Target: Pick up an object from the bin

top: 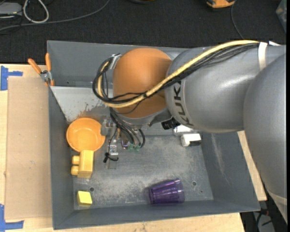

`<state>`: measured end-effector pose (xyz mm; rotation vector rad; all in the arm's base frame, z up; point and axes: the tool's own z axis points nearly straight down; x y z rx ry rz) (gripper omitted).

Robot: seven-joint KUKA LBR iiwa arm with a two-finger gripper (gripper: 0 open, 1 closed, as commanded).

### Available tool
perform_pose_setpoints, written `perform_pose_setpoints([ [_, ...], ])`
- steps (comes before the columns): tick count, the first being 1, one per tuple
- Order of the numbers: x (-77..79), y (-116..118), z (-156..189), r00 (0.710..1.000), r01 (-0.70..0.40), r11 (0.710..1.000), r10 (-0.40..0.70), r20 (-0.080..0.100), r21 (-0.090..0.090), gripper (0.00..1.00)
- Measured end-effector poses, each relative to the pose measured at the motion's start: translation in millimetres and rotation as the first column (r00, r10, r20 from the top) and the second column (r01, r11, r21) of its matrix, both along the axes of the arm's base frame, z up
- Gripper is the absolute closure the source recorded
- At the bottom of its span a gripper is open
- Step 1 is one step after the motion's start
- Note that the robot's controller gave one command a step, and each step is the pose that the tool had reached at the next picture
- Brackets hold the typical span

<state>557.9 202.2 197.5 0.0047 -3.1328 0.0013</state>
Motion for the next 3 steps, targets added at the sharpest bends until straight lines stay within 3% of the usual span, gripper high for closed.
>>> perform_pose_setpoints([
  [1,2.1,-1,4,1.000,0.004,1.000,-0.004,0.007,0.001,0.00],
  [2,13.9,15,-51,0.982,-0.190,0.982,0.190,0.008,0.002,0.00],
  [3,40.1,42,-67,0.930,-0.368,0.930,0.368,0.013,0.002,0.00],
])
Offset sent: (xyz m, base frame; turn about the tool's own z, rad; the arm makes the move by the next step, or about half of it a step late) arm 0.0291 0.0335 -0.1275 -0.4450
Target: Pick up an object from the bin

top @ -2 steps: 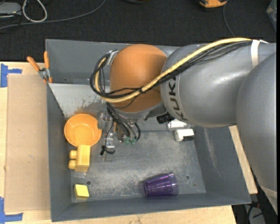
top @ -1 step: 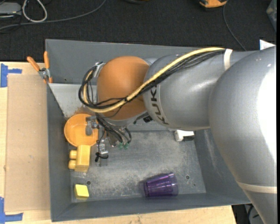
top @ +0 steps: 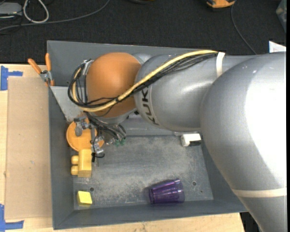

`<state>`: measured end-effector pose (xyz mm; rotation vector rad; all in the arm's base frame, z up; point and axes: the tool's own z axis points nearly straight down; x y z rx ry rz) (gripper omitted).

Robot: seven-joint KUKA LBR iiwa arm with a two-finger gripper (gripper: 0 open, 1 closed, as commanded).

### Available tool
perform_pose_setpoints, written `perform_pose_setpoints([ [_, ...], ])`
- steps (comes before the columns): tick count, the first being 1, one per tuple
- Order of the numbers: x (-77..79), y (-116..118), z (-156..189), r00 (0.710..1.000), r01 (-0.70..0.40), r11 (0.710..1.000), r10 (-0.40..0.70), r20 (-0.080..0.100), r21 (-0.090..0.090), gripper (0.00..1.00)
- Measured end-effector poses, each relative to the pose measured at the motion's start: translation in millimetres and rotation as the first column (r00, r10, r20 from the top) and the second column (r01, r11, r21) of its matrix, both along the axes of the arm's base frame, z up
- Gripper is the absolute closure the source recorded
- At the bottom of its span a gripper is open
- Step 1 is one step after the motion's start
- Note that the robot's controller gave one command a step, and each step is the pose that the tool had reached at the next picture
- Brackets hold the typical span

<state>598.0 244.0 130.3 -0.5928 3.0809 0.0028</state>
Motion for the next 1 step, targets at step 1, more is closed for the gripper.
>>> perform_pose_setpoints([
  [1,-1.8,2.7,-12.5,0.986,-0.168,0.986,0.168,-0.007,-0.002,0.00],
])
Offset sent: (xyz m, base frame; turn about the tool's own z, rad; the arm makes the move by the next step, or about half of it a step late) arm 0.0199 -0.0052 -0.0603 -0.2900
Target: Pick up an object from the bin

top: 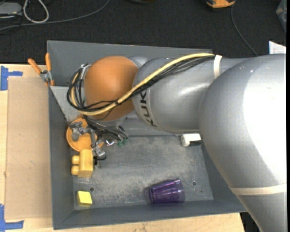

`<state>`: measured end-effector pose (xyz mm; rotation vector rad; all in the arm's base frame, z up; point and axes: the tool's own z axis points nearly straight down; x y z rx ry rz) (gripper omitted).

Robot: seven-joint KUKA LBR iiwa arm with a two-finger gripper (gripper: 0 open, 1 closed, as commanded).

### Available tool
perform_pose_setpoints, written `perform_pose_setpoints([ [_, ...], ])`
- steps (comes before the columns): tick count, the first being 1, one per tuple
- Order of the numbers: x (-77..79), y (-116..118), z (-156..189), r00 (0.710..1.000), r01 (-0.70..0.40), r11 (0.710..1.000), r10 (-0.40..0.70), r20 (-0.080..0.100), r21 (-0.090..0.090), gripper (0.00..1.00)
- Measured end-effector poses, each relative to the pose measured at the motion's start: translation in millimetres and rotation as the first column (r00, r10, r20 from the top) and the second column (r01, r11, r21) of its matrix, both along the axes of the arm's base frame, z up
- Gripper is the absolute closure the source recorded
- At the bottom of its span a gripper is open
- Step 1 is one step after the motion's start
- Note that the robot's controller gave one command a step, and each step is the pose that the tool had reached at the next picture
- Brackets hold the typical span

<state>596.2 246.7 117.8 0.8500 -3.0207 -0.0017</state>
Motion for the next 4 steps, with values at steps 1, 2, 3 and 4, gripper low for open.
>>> perform_pose_setpoints([
  [1,21.2,-8,-50,0.993,-0.119,0.993,0.119,0.006,0.003,0.00],
  [2,25.4,-5,-48,0.855,-0.518,0.855,0.518,0.010,-0.002,1.00],
  [3,25.5,-5,-48,0.856,-0.517,0.856,0.517,0.010,-0.001,1.00],
  [4,23.0,-5,-15,0.857,-0.515,0.857,0.515,0.003,0.001,1.00],
])
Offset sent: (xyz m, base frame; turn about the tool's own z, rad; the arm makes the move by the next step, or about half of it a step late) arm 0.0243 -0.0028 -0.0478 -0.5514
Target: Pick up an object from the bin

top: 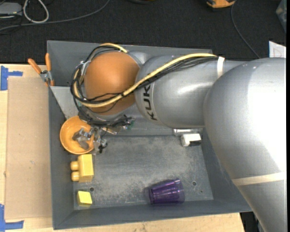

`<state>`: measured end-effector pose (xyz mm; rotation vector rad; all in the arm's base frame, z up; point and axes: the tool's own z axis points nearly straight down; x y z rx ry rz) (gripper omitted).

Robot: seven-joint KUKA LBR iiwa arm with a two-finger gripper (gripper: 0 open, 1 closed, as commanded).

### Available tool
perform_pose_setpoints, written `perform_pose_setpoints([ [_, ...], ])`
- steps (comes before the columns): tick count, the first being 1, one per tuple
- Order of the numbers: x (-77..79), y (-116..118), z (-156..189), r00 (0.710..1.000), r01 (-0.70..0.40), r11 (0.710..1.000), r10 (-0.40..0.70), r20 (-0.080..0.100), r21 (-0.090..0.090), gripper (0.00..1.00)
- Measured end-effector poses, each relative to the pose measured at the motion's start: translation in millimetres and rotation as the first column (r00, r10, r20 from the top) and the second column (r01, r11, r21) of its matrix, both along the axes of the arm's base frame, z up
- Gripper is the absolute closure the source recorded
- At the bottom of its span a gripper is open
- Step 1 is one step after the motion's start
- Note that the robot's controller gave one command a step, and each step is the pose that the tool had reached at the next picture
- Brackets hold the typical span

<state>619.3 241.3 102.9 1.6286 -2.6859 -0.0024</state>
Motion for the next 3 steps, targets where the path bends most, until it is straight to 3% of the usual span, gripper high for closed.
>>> perform_pose_setpoints([
  [2,0.8,1,64,1.000,0.003,1.000,-0.003,0.004,0.003,1.00],
  [3,0.8,1,79,1.000,0.004,1.000,-0.004,0.004,0.003,1.00],
])
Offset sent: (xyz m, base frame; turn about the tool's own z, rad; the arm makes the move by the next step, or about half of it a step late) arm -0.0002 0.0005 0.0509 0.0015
